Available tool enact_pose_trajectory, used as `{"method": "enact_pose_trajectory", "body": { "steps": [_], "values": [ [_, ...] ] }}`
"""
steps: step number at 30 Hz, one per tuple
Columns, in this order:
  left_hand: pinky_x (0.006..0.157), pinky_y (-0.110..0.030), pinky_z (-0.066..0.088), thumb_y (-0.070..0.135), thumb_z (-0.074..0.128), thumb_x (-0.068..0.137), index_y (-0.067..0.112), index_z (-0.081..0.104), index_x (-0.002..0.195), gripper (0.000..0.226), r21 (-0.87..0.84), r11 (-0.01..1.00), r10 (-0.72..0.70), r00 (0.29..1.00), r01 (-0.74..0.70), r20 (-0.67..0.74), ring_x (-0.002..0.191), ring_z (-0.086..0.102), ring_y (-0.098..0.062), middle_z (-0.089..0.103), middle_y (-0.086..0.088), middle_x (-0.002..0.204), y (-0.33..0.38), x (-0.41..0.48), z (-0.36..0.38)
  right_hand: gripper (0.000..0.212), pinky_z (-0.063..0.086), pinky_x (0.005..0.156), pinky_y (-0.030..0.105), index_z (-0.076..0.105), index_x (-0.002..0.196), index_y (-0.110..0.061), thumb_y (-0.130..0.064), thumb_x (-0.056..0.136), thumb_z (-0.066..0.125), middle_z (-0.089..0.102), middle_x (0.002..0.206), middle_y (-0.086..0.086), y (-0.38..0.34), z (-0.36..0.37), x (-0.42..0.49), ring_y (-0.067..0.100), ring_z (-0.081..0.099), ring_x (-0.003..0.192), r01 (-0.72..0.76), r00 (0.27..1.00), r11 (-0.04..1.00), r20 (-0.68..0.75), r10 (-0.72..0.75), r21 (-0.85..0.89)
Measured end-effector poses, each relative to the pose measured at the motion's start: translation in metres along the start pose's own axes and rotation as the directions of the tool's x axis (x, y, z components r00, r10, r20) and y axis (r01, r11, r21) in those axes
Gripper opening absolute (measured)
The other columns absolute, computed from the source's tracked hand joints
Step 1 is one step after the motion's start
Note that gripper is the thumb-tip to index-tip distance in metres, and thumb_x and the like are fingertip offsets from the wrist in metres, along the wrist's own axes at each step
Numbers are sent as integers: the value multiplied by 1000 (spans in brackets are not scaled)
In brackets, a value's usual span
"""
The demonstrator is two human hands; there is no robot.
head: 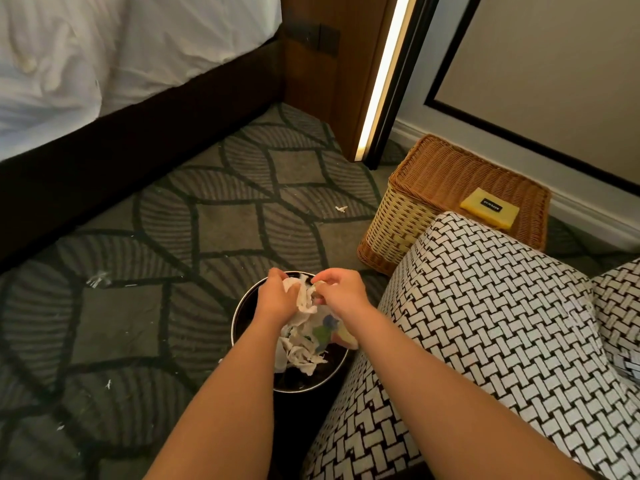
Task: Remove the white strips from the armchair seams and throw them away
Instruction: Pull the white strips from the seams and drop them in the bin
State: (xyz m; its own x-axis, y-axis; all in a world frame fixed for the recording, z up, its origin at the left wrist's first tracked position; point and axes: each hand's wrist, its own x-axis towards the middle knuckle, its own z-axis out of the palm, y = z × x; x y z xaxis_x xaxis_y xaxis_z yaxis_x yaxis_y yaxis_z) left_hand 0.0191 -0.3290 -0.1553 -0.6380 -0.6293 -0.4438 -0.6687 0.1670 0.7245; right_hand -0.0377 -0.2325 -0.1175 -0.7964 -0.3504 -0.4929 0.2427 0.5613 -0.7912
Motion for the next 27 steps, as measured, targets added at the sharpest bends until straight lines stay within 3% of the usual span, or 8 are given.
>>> {"method": "enact_pose_trajectory", "body": {
  "steps": [3, 5, 8, 11, 15, 21, 27],
  "values": [
    [85, -32, 41, 16, 51, 92, 7, 52, 116, 26, 117, 993, -17, 996, 7, 85, 104, 54, -27, 59, -13, 114, -11, 5, 0, 17, 54, 75, 24, 70, 86, -14, -5, 89, 56, 67, 96, 6, 11, -1, 5, 18, 67, 83, 3, 1000, 990, 5, -3, -138],
    [88, -32, 41, 13, 50, 92, 6, 51, 121, 30, 128, 992, -35, 991, 18, 128, 101, 53, -24, 59, -10, 107, -15, 8, 0, 19, 53, 86, 29, 72, 96, -11, -3, 87, 57, 66, 106, 8, 18, 1, 9, 22, 65, 97, -19, 999, 983, 38, 27, -181],
    [100, -33, 35, 13, 47, 94, 8, 39, 137, 44, 181, 983, -64, 983, 32, 173, 123, 45, -28, 50, -15, 133, -19, 10, 0, 30, 42, 102, 37, 64, 116, -5, -3, 91, 48, 58, 126, 12, 21, 6, 7, 27, 52, 118, 26, 963, 954, 264, 56, -298],
    [103, -33, 32, 10, 41, 95, 10, 32, 142, 48, 300, 953, -98, 973, 31, 210, 131, 38, -31, 39, -16, 144, -21, 11, 0, 41, 29, 110, 34, 43, 138, -10, -13, 98, 35, 36, 147, 10, 26, 12, 4, 26, 33, 135, 132, 884, 862, 451, 121, -490],
    [103, -37, 35, 10, 39, 95, 9, 34, 141, 46, 346, 937, -102, 981, 39, 164, 127, 42, -33, 42, -17, 141, -22, 9, -4, 46, 26, 112, 44, 39, 140, -22, -35, 97, 31, 35, 148, 8, 37, 16, 9, 29, 31, 135, 219, 893, 664, 422, 160, -715],
    [98, -40, 43, 18, 43, 95, 7, 47, 131, 37, 196, 980, -58, 986, 27, 159, 113, 54, -33, 54, -17, 129, -10, -14, -16, 36, 37, 102, 35, 56, 125, -6, -18, 98, 34, 54, 131, 13, 16, -3, -9, 29, 47, 123, 207, 960, 857, 266, -86, -471],
    [84, -32, 43, 21, 46, 95, 9, 59, 114, 26, 109, 983, 134, 981, -150, 139, 100, 58, -25, 63, -10, 108, 20, -66, -21, 32, 45, 92, 42, 63, 106, 3, -16, 96, 39, 64, 109, 19, -11, -38, -43, 32, 57, 106, 248, 957, 883, 244, -159, -399]
  ]
}}
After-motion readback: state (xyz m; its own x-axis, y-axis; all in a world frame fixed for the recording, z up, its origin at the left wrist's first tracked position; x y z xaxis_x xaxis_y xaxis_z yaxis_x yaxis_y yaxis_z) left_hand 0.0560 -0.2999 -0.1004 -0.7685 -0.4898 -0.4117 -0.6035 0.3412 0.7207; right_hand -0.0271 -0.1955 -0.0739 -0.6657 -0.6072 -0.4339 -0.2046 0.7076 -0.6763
